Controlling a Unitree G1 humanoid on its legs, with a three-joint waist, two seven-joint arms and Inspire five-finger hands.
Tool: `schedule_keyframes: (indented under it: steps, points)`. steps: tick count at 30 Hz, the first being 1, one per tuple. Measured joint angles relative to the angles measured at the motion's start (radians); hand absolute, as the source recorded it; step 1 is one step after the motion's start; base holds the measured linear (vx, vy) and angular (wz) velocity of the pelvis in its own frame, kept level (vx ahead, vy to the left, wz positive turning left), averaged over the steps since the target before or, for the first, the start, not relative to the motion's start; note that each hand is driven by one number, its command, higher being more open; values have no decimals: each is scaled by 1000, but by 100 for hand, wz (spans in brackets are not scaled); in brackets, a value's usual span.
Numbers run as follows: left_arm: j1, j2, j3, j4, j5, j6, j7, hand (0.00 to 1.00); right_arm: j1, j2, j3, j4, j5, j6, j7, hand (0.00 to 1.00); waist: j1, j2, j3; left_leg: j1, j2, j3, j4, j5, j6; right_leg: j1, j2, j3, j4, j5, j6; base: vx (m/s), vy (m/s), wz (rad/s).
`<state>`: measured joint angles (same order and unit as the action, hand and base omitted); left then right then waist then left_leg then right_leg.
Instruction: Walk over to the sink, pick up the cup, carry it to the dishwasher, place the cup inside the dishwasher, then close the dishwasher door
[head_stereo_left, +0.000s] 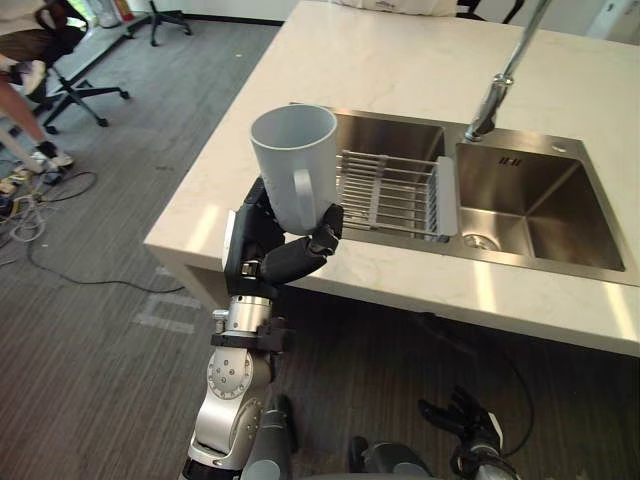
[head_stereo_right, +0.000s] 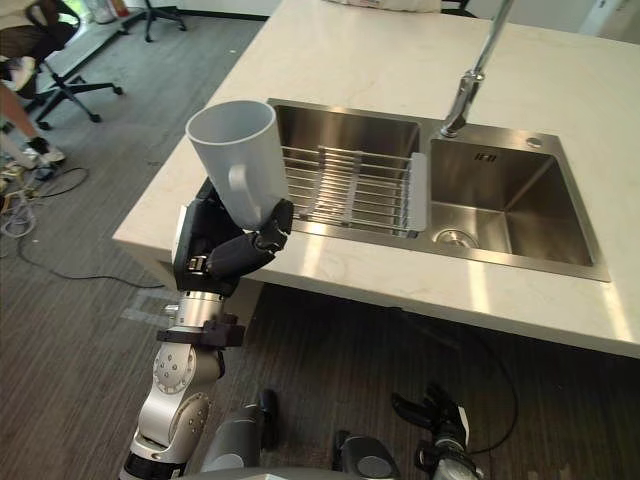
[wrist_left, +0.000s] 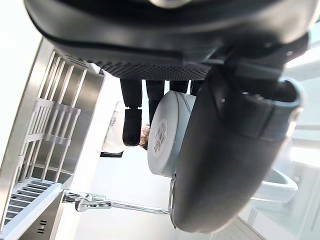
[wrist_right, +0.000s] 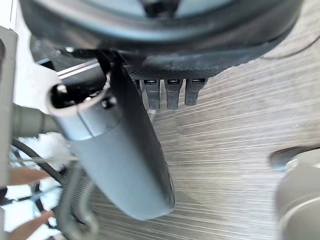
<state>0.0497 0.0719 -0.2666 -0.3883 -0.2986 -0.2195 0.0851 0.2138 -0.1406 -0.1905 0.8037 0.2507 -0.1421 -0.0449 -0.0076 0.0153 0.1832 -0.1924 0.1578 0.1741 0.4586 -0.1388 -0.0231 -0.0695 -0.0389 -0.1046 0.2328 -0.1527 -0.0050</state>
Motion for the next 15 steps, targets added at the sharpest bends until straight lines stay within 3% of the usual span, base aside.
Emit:
schedule_keyframes:
  steps: [1, 2, 3, 4, 8, 13, 14, 15]
  points:
    - [-10, 1, -2, 5, 0, -2, -3, 30, 1, 4, -1, 0, 0, 0, 0, 90, -14, 5, -5, 57, 4, 24, -55, -13, -15, 0, -13, -25, -12, 8, 10, -77, 145, 91]
    - [-33, -2, -7, 21, 0, -2, -4, 30, 5, 7, -2, 0, 0, 0, 2, 90, -33, 28, -23, 138, 2, 44, -217, -2, -33, -7, -26, -69, -24, 20, 31, -61, 174, 95]
    - [-42, -7, -7, 29, 1, -3, -4, 30, 6, 9, -2, 0, 0, 0, 2, 90, -35, 39, -31, 149, -2, 50, -275, 6, -48, -13, -26, -84, -34, 29, 41, -59, 192, 73]
    - [-52, -1, -5, 41, 1, -6, -4, 30, -2, 20, -2, 6, -1, 1, 2, 90, -32, 30, -33, 153, -15, 48, -304, 24, -59, -14, -36, -88, -45, 40, 47, -55, 204, 31]
    - [-47, 34, 15, 95, 0, -3, 4, 30, -6, 49, 0, 0, -6, 1, 15, 90, -18, 8, -45, 156, -68, 16, -316, 41, -46, 35, -76, -129, -102, 78, 75, -34, 138, 33]
    - [-27, 34, 33, 93, 0, -3, 3, 30, -26, 44, 5, -1, -20, 1, 20, 90, 2, -3, -48, 148, -93, -13, -313, 45, -27, 30, -94, -138, -59, 65, 67, -71, 58, 19]
    - [-24, 35, 34, 93, 0, -3, 3, 30, -25, 43, 5, -1, -22, 1, 21, 90, -2, -5, -47, 146, -97, -24, -313, 46, -23, 24, -93, -112, -38, 50, 69, -91, 20, 49]
    - [-18, 36, 31, 93, 1, -3, 2, 30, -15, 43, 5, -4, -34, 1, 21, 90, -17, -16, -48, 137, -112, -56, -305, 47, -15, 11, -78, 8, 8, -7, 53, -68, -27, 86]
